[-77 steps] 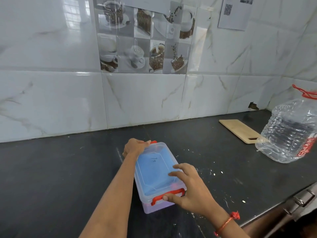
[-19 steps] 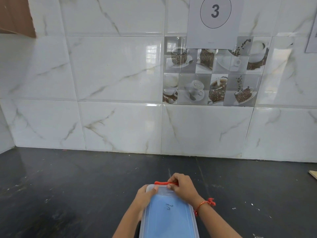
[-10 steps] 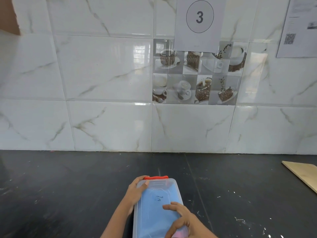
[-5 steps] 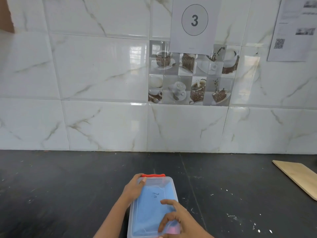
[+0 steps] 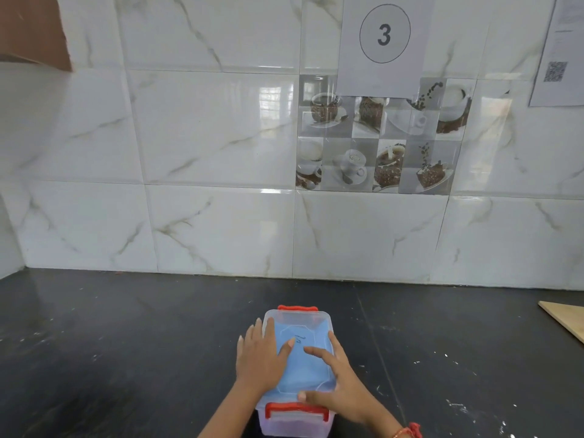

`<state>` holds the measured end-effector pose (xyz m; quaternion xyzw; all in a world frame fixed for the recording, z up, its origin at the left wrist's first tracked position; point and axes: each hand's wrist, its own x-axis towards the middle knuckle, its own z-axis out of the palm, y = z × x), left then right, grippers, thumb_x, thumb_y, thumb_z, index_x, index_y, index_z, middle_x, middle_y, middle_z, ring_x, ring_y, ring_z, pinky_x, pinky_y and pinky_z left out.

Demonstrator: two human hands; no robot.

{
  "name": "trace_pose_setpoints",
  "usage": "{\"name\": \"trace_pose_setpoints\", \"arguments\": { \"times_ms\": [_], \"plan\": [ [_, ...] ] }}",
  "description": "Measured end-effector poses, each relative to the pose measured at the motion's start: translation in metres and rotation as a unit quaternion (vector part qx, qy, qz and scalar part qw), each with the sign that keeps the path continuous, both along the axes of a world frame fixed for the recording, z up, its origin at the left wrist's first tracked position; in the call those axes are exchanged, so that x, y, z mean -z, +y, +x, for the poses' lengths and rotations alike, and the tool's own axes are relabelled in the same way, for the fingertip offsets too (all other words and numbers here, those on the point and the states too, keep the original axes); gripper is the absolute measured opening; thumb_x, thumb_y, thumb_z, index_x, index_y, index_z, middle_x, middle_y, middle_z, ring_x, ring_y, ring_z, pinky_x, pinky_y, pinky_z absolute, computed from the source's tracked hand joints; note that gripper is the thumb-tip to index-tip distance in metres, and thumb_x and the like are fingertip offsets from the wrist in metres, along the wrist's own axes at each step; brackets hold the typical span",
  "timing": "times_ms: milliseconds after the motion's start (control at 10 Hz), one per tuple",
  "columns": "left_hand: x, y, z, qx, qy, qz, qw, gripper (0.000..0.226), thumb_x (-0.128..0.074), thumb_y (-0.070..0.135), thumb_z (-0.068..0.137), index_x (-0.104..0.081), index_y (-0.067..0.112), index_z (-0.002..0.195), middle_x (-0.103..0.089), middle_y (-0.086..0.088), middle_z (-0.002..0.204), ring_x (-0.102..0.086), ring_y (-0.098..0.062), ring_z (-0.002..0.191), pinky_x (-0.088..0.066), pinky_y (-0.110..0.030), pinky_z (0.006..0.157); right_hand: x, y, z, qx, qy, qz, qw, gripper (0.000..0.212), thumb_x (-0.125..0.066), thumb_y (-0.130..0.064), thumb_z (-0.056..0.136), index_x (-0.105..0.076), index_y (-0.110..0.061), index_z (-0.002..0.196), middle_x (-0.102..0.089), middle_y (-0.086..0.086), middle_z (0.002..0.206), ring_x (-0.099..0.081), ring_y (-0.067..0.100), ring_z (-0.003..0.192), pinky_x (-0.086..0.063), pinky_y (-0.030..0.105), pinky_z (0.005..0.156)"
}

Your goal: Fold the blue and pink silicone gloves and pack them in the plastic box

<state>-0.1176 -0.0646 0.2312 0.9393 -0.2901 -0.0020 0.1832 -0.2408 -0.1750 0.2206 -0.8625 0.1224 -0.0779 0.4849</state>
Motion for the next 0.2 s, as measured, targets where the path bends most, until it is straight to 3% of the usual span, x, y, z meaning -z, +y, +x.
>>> {"name": "trace_pose_setpoints", "arguments": {
  "times_ms": [100, 200],
  "plan": [
    [-0.016, -0.002, 0.000, -0.008, -0.063, -0.009, 0.998, 0.071, -0.024, 0.055, 0.095, -0.005, 0.016, 0.151, -0.006, -0.007, 0.160, -0.005, -0.023, 0.148, -0.004, -0.038, 0.120, 0.000, 0.002, 0.005, 0.036, 0.001, 0.015, 0.999, 0.095, -0.053, -0.094, 0.030, -0.034, -0.054, 0.115, 0.005, -0.014, 0.157, -0.018, 0.007, 0.140, -0.031, 0.030, 0.112],
    [-0.028, -0.006, 0.005, -0.016, -0.125, -0.029, 0.992, 0.077, -0.015, 0.061, 0.091, -0.015, 0.011, 0.150, -0.015, -0.013, 0.158, -0.013, -0.027, 0.147, -0.009, -0.039, 0.120, 0.003, 0.003, 0.004, 0.089, -0.018, 0.036, 0.995, 0.099, -0.043, -0.098, 0.028, -0.034, -0.052, 0.115, -0.004, -0.015, 0.156, -0.022, 0.002, 0.133, -0.028, 0.032, 0.114]
  ]
}}
